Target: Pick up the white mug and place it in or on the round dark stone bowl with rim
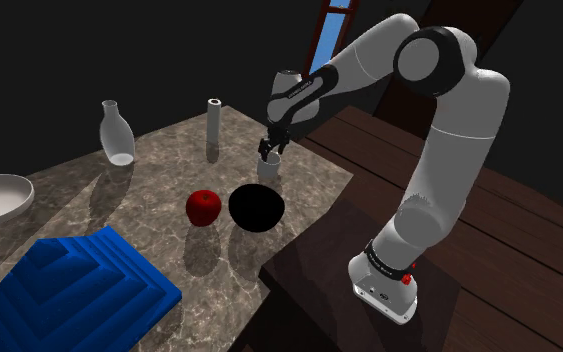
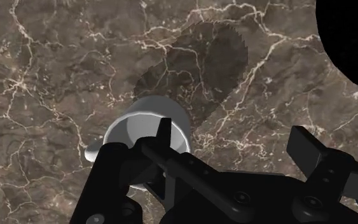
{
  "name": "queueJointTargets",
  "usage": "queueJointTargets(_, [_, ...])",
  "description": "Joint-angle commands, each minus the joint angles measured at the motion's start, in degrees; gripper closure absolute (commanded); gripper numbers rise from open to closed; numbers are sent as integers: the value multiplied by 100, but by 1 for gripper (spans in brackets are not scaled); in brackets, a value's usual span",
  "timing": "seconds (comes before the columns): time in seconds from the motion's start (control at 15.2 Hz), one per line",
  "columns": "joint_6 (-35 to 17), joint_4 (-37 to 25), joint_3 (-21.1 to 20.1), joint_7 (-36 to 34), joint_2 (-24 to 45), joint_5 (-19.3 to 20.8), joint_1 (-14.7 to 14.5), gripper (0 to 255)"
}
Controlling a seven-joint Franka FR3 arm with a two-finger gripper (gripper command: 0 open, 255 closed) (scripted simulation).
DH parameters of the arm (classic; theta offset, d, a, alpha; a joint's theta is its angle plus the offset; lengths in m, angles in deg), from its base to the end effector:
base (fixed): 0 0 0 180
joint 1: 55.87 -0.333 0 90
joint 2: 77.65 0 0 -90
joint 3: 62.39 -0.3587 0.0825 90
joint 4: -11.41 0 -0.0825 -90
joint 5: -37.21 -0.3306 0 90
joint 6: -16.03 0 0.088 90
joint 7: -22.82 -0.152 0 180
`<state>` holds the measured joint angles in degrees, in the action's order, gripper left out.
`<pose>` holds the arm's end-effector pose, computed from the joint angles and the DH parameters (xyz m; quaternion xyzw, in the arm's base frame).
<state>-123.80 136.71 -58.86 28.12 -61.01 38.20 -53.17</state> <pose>0.5298 -0.0578 0.2888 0.9997 -0.0003 -0.0195 0.0124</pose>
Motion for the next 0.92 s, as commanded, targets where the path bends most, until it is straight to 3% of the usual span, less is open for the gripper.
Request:
queueJointTargets(0.0, [-140,-356,17,13,462,1,29,0])
queueJointTargets(0.4, [-328,-1463,49,36,1672,-2,112,0])
queueJointTargets(0.86, [-682,-1552,33,48,2115,-21,143,0])
